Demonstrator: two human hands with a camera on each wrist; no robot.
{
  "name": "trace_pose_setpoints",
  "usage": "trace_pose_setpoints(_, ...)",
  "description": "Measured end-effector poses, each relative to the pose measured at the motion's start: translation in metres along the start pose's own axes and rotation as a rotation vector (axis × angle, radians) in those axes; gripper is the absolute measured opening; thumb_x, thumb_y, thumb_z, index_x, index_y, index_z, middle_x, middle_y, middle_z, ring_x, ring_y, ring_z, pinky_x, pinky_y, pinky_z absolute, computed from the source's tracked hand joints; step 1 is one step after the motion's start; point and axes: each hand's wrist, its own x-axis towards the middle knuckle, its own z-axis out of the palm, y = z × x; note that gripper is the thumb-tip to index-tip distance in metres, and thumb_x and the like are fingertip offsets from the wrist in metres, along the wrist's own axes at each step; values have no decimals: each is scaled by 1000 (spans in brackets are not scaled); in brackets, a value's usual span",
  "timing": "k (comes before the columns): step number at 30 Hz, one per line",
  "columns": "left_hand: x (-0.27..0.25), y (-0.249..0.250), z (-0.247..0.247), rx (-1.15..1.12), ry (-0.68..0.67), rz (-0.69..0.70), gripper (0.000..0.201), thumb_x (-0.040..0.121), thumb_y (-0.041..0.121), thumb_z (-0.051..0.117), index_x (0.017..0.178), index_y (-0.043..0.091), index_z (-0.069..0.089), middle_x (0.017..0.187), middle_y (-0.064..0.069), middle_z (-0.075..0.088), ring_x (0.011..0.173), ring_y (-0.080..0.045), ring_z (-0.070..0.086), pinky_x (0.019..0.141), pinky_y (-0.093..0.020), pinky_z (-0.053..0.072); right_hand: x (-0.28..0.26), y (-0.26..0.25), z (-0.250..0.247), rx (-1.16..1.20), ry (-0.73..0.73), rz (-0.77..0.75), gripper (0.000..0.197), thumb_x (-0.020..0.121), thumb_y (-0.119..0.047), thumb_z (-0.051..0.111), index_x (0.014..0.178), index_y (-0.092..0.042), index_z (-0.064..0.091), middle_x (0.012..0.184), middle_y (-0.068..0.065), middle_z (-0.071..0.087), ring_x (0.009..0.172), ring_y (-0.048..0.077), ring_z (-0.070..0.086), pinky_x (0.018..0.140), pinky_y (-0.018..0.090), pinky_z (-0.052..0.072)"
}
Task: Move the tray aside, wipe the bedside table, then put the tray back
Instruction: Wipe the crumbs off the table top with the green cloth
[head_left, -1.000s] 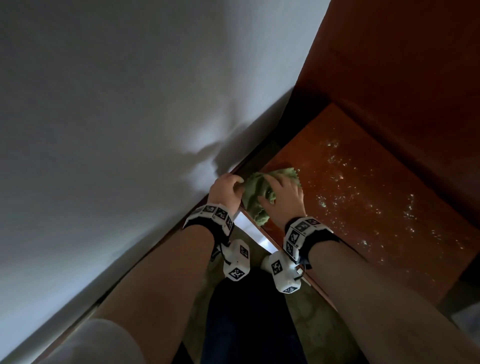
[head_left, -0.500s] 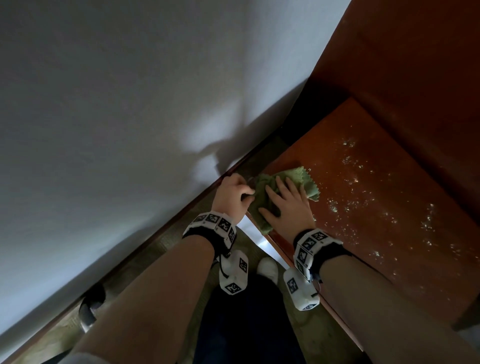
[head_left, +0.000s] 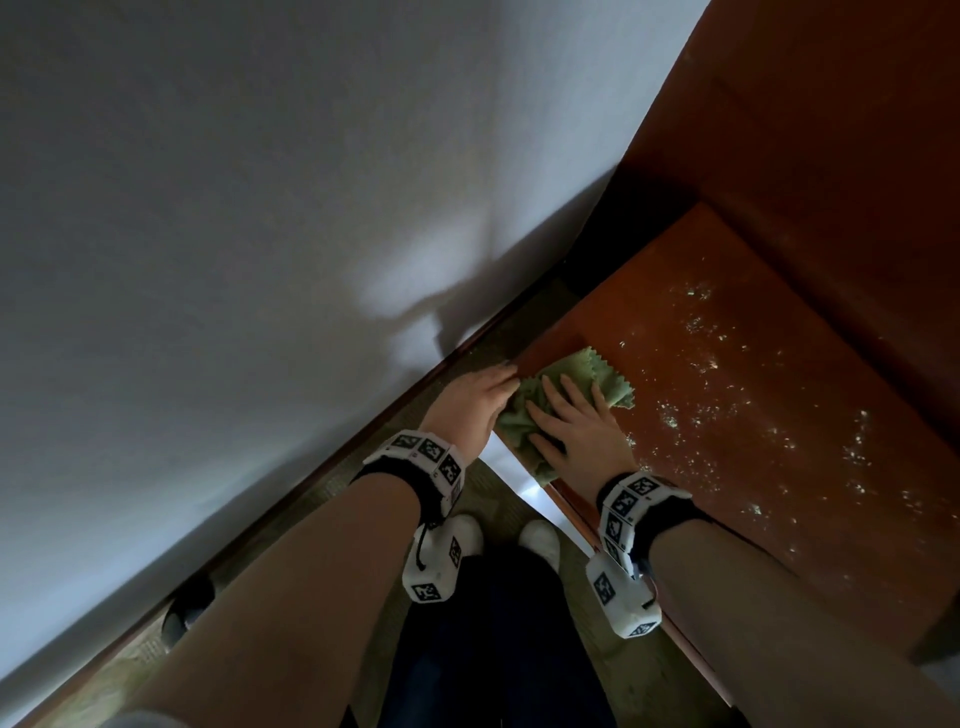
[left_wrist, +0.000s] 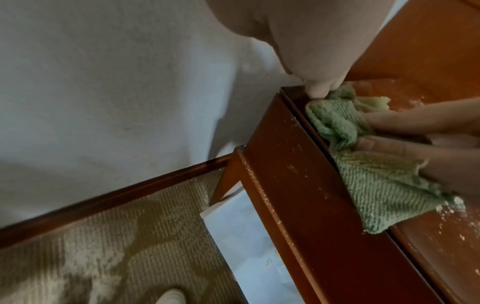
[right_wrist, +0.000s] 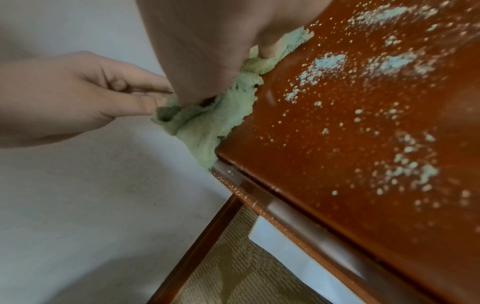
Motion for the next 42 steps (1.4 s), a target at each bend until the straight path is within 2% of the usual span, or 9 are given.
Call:
trace_pose_setpoints(4, 13, 2, 4, 284, -113, 54, 47, 100, 14, 35, 147, 17, 28, 158, 6, 19, 147, -8, 16, 122, -31, 1, 1, 9, -3, 6, -44, -25, 55, 87, -46, 28, 125, -22, 61, 136, 6, 55, 128, 33, 49, 106, 56, 27)
trace_pose_setpoints(7, 24, 5, 6, 364, -146, 42, 49, 102, 15, 31, 149, 17, 19, 160, 5, 11, 148, -8, 8, 120, -33, -9, 4, 19, -4, 2, 3, -12, 58, 93, -52, 19, 142, -29, 39, 155, -1, 25, 146, 24, 18, 116, 42, 1)
trace_pose_setpoints(10, 35, 8, 8, 339, -168, 33, 48, 103, 22, 24, 150, 16, 15, 161, 3, 7, 148, -10, 4, 119, -30, -10, 9, 37, -11, -19, 16, 55, 51, 98, -48, 26, 148, -34, 21, 159, -6, 6, 148, 17, 1, 117, 39, -5)
trace_pose_setpoints(22, 45, 12, 15, 347, -203, 87, 51, 104, 29, 22, 150, 11, 12, 161, -3, 3, 149, -13, 1, 120, -25, -6, 20, 67, -23, 177, 110, 369, 54, 98, -45, 32, 148, -26, 24, 160, 1, 7, 148, 21, 0, 120, 44, 0)
trace_pose_setpoints(28, 41, 14, 18, 38, -110, 139, 42, 99, 15, 42, 139, 4, 42, 156, -8, 25, 147, -20, 21, 114, -15, 3, 1, 40, -5, 167, 88, 327, 55, 97, -47, 33, 148, -29, 24, 160, 0, 5, 147, 21, -2, 119, 45, -4)
trace_pose_setpoints(30, 40, 11, 16, 34, -90, 157, 44, 97, 13, 46, 140, 7, 41, 155, -6, 27, 146, -19, 23, 115, -17, 7, -7, 34, 0, 133, 63, 279, 55, 97, -47, 31, 148, -29, 23, 160, -2, 4, 147, 20, -3, 120, 44, -3)
trace_pose_setpoints(36, 40, 7, 16, 79, -93, 177, 46, 98, 5, 42, 143, 7, 34, 157, -5, 23, 147, -17, 20, 115, -17, 6, -22, 24, 20, 130, 124, 80, 47, 98, -40, 39, 143, -27, 38, 157, -2, 21, 147, 22, 10, 117, 43, -2)
trace_pose_setpoints(40, 40, 12, 20, 41, -81, 154, 43, 98, 6, 43, 140, 1, 37, 154, -11, 28, 146, -23, 23, 114, -16, 6, -28, 20, 25, 37, 97, -69, 42, 88, -37, 41, 118, -23, 66, 134, 5, 58, 126, 33, 51, 105, 57, 25)
trace_pose_setpoints(42, 41, 12, 22, 38, -83, 145, 43, 98, 8, 44, 140, 1, 37, 154, -11, 28, 146, -23, 23, 114, -16, 6, -30, 20, 28, -22, 60, -103, 45, 85, -38, 36, 115, -24, 68, 130, 4, 61, 122, 33, 55, 102, 57, 28)
